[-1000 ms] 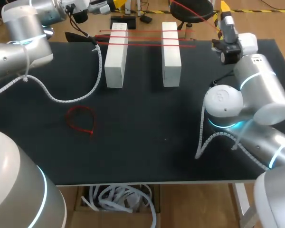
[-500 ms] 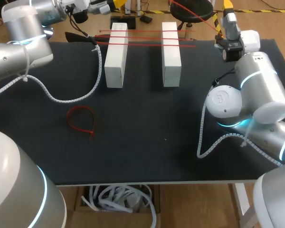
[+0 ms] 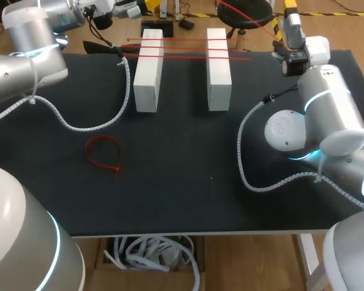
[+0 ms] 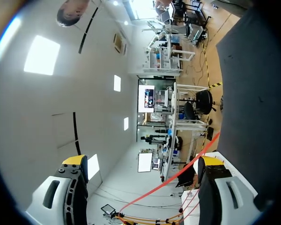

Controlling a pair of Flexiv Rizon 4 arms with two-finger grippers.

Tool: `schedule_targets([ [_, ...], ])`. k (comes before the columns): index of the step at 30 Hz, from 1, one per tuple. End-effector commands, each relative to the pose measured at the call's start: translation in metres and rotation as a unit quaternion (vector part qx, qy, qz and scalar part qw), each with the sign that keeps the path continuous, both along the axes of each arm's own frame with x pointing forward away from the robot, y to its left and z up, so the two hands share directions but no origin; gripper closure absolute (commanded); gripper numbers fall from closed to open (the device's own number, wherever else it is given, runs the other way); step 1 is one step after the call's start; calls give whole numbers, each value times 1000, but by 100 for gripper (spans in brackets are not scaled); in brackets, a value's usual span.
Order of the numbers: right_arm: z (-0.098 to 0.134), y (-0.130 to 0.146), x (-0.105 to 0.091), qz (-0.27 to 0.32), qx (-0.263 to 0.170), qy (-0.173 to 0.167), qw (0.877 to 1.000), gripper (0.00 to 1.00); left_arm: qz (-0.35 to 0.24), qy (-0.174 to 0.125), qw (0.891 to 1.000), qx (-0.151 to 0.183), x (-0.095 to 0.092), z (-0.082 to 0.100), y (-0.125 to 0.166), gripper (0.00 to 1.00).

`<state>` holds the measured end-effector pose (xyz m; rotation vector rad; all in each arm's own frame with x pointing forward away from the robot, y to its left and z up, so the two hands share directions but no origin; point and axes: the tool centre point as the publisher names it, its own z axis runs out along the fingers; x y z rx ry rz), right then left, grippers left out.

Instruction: Grab the tape and strap the tape.

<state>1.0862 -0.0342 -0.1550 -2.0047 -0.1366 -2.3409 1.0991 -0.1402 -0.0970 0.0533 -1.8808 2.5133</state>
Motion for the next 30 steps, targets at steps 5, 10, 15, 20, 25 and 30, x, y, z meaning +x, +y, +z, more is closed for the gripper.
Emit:
schedule_targets([
  [5,2,0,0,-3,-4,0,1000,25,-2,0,1000,0,1,0,0,100],
  [10,0,-2,-2,-5,-7,4,1000,34,-2,0,1000,0,1,0,0,100],
  [15,-3,-3,-4,-3,-10,8,1000,45,-2,0,1000,0,1,0,0,100],
  [20,-8,-7,-6,-6,-14,15,1000,63,-2,0,1000,0,1,0,0,100],
  [25,-9,-9,-8,-7,-16,16,1000,67,-2,0,1000,0,1,0,0,100],
  [30,-9,-11,-9,-10,-18,17,1000,73,-2,0,1000,0,1,0,0,100],
])
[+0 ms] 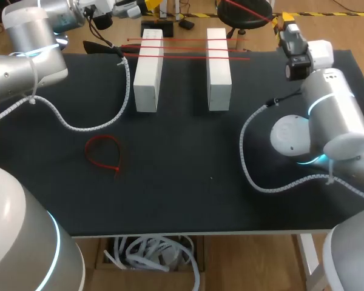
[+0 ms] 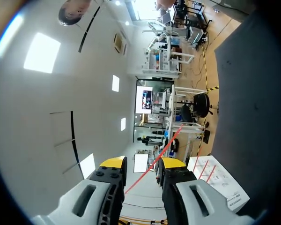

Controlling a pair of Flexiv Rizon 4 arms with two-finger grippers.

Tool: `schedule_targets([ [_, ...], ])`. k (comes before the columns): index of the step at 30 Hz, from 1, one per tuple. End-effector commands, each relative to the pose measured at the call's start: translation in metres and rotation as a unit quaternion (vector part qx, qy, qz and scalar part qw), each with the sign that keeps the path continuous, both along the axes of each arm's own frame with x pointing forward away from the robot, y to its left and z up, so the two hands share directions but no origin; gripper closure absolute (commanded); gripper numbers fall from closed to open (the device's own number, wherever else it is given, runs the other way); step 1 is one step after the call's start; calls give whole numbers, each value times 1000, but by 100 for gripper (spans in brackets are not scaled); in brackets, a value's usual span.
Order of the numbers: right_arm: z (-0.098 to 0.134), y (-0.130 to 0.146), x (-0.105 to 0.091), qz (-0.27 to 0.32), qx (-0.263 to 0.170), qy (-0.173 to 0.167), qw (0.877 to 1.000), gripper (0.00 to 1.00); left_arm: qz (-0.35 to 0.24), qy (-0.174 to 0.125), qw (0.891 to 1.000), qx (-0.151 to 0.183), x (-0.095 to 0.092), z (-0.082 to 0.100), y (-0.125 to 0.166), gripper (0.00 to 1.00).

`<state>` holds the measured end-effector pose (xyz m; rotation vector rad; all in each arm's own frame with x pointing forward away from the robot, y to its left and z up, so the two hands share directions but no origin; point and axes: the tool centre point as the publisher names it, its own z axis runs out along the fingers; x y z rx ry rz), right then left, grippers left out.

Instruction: Grab the tape and strap the tape.

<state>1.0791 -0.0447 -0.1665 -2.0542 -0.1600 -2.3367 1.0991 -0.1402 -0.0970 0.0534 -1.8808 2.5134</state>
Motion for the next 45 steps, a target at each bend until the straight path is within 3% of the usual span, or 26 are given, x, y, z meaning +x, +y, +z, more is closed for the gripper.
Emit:
schedule_targets([
  [1,2,-1,-2,-3,-2,5,1000,74,-2,0,1000,0,1,0,0,100],
  [9,2,-2,1,1,-15,6,1000,69,-2,0,1000,0,1,0,0,100],
  [22,4,-5,9,1,-23,0,1000,71,-2,0,1000,0,1,0,0,100],
  [28,3,-5,8,0,-24,2,1000,65,-2,0,1000,0,1,0,0,100],
  [34,3,-5,8,-1,-25,-1,1000,80,-2,0,1000,0,1,0,0,100],
  [35,3,-5,8,-1,-25,-1,1000,88,-2,0,1000,0,1,0,0,100],
  [39,3,-5,8,0,-26,-1,1000,100,-2,0,1000,0,1,0,0,100],
  [45,2,-5,8,0,-29,2,1000,100,-2,0,1000,0,1,0,0,100],
])
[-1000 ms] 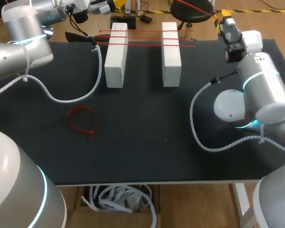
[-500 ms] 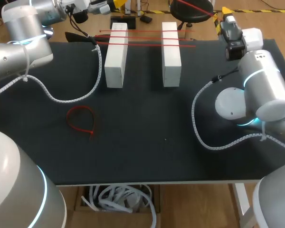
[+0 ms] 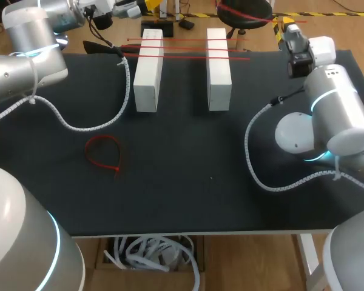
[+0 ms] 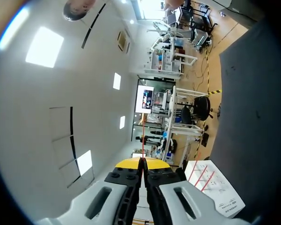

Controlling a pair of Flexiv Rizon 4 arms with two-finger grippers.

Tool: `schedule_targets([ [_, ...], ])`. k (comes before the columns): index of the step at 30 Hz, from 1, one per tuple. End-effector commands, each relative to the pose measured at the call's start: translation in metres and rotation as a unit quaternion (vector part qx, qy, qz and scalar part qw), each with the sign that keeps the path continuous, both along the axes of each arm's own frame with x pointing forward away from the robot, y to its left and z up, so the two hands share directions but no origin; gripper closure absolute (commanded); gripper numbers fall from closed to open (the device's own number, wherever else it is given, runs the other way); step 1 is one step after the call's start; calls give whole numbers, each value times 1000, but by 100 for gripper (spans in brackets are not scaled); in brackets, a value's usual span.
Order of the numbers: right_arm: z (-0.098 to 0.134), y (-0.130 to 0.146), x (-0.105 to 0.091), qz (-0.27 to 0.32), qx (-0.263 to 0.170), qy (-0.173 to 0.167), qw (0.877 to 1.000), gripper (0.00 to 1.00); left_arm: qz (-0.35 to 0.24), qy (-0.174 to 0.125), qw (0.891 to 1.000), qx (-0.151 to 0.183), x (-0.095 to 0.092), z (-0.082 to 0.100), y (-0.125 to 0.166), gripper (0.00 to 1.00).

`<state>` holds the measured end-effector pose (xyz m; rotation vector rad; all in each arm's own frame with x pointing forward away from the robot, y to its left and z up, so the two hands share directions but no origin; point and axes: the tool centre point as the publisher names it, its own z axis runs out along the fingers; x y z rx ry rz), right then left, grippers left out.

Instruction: Grab the tape and strap the tape.

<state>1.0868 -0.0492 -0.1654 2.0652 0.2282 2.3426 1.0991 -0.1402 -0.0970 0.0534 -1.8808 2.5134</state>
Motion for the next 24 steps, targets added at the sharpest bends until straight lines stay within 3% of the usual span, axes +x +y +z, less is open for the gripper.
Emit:
schedule_targets([
  [1,1,0,0,0,-1,2,1000,100,-2,0,1000,0,1,0,0,100],
  [11,1,3,-1,9,-12,3,1000,100,-2,0,1000,0,1,0,0,100],
  [18,1,5,-2,16,-26,3,1000,100,20,-16,990,142,2,-5,1,100],
  [24,0,4,-2,18,-35,5,999,100,36,-22,978,206,4,-8,4,100],
])
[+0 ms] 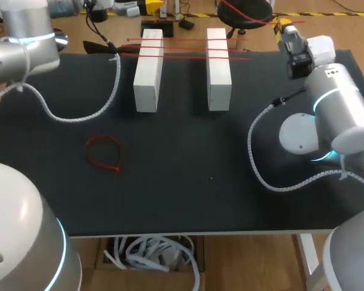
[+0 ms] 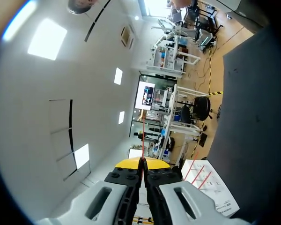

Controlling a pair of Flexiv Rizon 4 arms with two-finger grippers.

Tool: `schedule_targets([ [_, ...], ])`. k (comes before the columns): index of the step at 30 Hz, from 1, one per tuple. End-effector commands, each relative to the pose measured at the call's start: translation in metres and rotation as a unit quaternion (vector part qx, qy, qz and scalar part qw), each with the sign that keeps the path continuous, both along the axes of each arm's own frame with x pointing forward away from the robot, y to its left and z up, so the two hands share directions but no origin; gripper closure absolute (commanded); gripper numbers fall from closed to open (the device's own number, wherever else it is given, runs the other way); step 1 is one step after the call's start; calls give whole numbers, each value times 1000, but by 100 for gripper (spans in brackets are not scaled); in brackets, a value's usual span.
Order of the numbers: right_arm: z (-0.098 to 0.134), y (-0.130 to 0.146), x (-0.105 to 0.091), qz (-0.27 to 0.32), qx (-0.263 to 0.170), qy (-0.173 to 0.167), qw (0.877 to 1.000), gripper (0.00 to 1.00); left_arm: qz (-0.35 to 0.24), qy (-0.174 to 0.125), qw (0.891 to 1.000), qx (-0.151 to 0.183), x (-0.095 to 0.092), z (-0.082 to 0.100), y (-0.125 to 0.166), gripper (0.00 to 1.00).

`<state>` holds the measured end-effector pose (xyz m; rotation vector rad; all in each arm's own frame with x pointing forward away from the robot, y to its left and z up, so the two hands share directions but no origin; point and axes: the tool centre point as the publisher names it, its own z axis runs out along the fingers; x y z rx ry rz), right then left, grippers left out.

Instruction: Grab the tape and strap the tape.

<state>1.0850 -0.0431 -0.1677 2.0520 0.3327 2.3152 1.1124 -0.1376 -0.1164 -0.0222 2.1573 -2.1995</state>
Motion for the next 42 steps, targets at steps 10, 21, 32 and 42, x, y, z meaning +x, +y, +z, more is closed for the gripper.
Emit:
schedule_targets([
  [10,1,-2,-1,9,-15,6,1000,100,34,3,988,152,-8,8,5,100],
  [21,-1,3,-5,23,-25,10,999,100,0,-18,974,226,-11,11,2,100],
  [32,-1,7,-8,32,-36,11,999,100,-35,-11,949,314,-16,8,-2,100],
  [42,-1,10,-10,41,-43,9,998,100,-42,-5,928,369,-20,6,-7,100],
])
